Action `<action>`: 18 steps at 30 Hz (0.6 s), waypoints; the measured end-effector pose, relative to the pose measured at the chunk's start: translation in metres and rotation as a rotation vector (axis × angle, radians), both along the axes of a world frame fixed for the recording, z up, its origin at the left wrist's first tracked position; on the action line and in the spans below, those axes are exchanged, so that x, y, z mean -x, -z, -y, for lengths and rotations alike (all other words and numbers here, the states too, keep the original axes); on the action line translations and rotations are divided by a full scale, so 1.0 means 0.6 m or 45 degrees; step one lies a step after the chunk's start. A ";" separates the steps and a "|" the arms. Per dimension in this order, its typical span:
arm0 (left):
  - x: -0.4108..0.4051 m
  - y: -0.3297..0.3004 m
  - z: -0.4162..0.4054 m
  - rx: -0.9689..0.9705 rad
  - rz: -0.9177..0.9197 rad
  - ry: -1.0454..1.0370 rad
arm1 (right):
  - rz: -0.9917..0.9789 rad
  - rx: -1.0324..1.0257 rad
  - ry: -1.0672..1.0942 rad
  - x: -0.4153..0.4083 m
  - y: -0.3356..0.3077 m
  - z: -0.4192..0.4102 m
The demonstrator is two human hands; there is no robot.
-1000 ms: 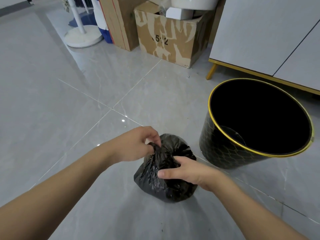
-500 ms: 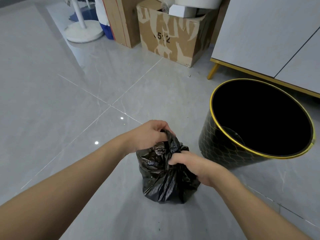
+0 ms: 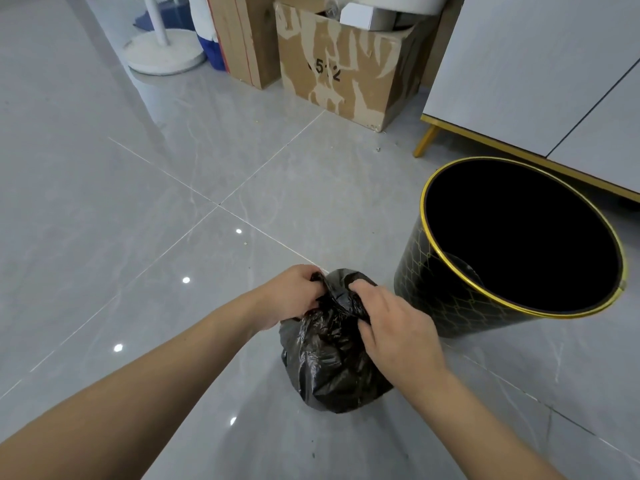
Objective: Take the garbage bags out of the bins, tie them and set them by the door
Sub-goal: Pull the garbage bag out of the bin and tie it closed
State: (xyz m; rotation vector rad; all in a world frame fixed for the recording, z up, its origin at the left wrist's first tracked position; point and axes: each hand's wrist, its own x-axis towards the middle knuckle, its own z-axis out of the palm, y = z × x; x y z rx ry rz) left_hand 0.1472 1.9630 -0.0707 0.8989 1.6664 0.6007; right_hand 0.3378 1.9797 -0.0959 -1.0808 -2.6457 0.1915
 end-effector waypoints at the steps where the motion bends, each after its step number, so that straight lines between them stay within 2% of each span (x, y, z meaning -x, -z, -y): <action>1: -0.001 0.001 0.000 0.012 0.039 -0.039 | -0.026 -0.030 -0.032 -0.003 0.006 0.002; 5: -0.006 -0.004 0.014 0.030 0.317 -0.135 | -0.099 0.052 0.018 -0.007 0.008 0.003; 8: -0.011 0.003 0.030 0.024 0.332 0.023 | -0.194 0.420 0.186 -0.003 0.008 -0.002; 10: -0.015 0.016 0.033 0.006 0.125 0.150 | -0.333 0.774 0.292 0.002 0.009 -0.007; 14: -0.016 0.042 0.027 -0.173 -0.403 0.307 | -0.489 1.171 0.493 0.004 0.007 -0.019; 16: -0.016 0.051 0.030 -0.329 -0.542 0.313 | -0.631 1.472 0.502 -0.001 0.002 -0.021; 18: -0.017 0.055 0.035 -0.439 -0.585 0.331 | -0.752 1.709 0.485 -0.007 -0.001 -0.022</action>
